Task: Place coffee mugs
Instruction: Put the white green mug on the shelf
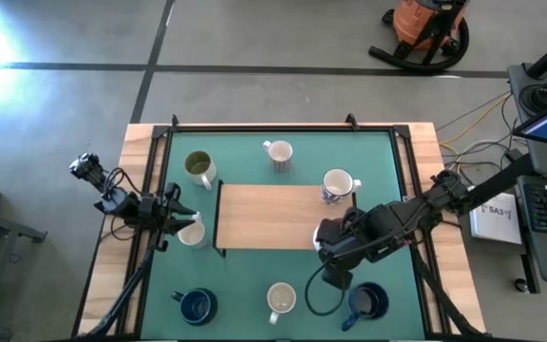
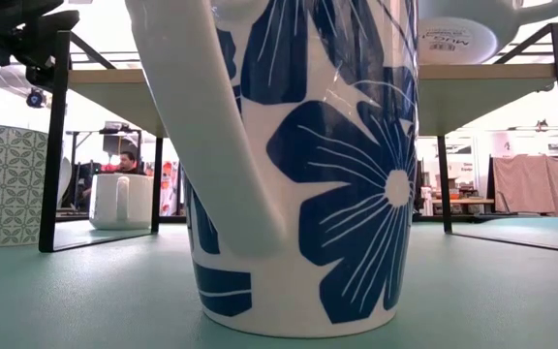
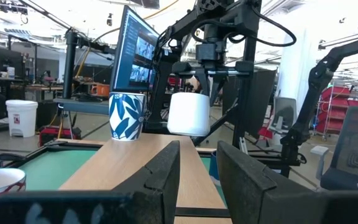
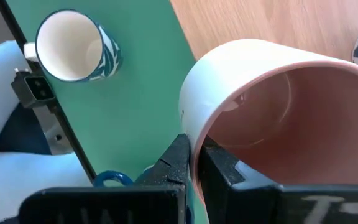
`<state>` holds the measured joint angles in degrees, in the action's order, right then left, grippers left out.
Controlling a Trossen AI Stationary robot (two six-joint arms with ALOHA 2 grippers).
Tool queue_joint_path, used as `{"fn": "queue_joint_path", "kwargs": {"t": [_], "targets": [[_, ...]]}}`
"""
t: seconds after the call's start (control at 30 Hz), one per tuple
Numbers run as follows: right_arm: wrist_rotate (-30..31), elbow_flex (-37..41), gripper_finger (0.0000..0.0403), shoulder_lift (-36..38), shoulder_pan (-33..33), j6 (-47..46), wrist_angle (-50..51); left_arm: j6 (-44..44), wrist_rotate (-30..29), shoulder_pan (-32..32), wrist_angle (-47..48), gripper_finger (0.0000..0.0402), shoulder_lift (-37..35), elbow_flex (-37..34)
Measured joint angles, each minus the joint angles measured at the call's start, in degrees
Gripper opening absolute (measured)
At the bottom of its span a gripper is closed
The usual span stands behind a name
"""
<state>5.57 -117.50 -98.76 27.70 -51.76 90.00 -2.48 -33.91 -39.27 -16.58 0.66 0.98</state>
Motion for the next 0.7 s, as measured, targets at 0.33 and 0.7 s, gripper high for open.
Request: {"fn": "queue_joint_path", "kwargs": {"t": [0.33, 0.7], "targets": [[1.90, 0.61, 0.0013, 0.00, -0.25, 7.59, 0.04, -0.01, 0.01, 0.01, -0.02, 0.0089, -0.01, 0.01], [1.82, 4.95, 0.0013, 0.17, -1.52, 9.21, -0.68, -0.01, 0.01, 0.00, 0.00, 0.0089, -0.01, -0.01]]}}
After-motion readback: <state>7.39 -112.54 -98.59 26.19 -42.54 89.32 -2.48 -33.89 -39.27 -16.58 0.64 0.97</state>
